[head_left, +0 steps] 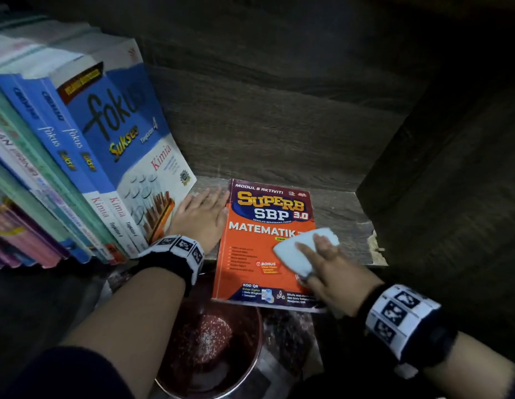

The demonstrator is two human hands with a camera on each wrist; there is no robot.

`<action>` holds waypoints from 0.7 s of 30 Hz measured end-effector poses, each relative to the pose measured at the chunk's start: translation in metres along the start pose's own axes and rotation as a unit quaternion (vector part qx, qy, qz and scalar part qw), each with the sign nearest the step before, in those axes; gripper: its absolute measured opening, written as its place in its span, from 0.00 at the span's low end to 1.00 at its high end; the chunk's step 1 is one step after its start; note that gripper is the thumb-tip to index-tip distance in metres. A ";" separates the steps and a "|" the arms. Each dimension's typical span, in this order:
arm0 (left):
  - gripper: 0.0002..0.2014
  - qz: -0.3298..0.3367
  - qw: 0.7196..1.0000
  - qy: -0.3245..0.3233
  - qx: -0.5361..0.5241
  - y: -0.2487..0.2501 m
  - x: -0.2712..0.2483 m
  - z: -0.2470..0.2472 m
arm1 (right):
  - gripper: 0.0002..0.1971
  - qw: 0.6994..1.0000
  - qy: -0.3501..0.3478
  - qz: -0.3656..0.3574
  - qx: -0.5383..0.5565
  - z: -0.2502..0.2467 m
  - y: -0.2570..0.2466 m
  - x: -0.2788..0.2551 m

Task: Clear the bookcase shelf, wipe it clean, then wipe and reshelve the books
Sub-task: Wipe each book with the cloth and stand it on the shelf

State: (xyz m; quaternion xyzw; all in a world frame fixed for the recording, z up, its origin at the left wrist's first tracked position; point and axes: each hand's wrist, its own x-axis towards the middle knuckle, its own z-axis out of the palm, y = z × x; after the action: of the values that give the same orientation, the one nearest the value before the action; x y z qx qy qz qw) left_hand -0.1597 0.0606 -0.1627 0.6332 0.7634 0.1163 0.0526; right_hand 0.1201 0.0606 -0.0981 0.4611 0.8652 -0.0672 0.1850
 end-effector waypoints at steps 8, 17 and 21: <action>0.26 -0.006 1.000 -0.010 0.005 0.000 0.001 0.000 | 0.34 0.974 0.072 0.215 -0.022 -0.017 0.052 0.046; 0.30 0.002 0.998 -0.059 -0.007 0.000 -0.001 -0.004 | 0.24 0.961 0.088 0.219 0.140 -0.019 -0.009 0.038; 0.31 -0.013 0.989 -0.084 -0.123 0.006 -0.003 -0.001 | 0.25 0.950 0.054 0.260 0.167 -0.017 -0.020 0.046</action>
State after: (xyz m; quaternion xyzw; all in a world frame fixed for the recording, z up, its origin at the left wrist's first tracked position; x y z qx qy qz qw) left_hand -0.1533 0.0590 -0.1602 0.6192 0.7445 0.1554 0.1955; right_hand 0.0760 0.0897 -0.1010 0.6971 0.7007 -0.1351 0.0693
